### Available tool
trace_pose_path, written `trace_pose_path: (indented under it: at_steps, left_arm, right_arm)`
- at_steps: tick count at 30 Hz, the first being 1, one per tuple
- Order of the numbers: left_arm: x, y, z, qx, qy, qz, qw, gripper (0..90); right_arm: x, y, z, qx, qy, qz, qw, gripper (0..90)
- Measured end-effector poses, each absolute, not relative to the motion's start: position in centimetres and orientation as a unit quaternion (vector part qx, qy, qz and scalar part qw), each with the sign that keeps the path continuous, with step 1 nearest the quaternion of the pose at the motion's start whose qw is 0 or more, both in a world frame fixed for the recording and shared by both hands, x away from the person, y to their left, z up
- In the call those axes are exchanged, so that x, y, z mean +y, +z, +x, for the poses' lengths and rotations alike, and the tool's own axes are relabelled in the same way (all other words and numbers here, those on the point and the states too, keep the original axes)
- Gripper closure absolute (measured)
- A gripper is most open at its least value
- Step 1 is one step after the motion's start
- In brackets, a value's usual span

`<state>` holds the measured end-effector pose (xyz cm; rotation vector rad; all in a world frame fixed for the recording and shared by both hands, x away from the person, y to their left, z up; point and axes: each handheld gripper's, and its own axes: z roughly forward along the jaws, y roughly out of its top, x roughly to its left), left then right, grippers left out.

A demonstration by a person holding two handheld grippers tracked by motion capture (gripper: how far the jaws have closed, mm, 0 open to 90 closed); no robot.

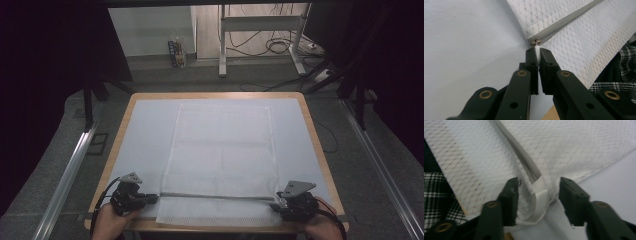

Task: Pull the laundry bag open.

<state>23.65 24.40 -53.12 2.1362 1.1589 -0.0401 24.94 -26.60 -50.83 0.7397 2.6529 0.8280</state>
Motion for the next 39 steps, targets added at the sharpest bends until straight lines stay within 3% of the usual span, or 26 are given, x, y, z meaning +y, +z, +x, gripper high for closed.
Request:
trace_pose_path:
  at_steps: [4, 12, 15, 29, 30, 33, 39]
  left_arm:
    - [24.4, -53.2, 23.6, 0.446, -0.014, 0.825, 0.347, 85.8]
    - [24.3, -53.2, 23.4, 0.445, -0.010, 0.826, 0.346, 85.4]
    - [24.1, -53.2, 23.2, 0.441, 0.005, 0.829, 0.344, 80.8]
    - [23.0, -52.8, 22.5, 0.418, 0.088, 0.832, 0.354, 27.8]
    - [23.0, -52.7, 22.3, 0.417, 0.098, 0.830, 0.356, 27.8]
    - [23.4, -52.3, 21.5, 0.418, 0.130, 0.822, 0.366, 16.9]
    - [24.5, -52.1, 20.4, 0.435, 0.138, 0.804, 0.381, 5.2]
  right_arm:
    - [-27.3, -51.0, 24.4, 0.915, 0.278, 0.262, 0.132, 40.5]
    - [-29.0, -50.9, 24.1, 0.904, 0.287, 0.288, 0.132, 40.3]
    - [-28.9, -50.8, 24.1, 0.904, 0.291, 0.287, 0.131, 40.1]
    - [-28.9, -50.3, 24.7, 0.878, 0.325, 0.319, 0.149, 16.7]
    - [-28.9, -50.2, 24.7, 0.876, 0.327, 0.320, 0.151, 15.5]
    - [-28.8, -50.1, 24.5, 0.872, 0.333, 0.320, 0.159, 10.7]
    - [-28.9, -49.9, 23.9, 0.869, 0.338, 0.316, 0.173, 6.6]
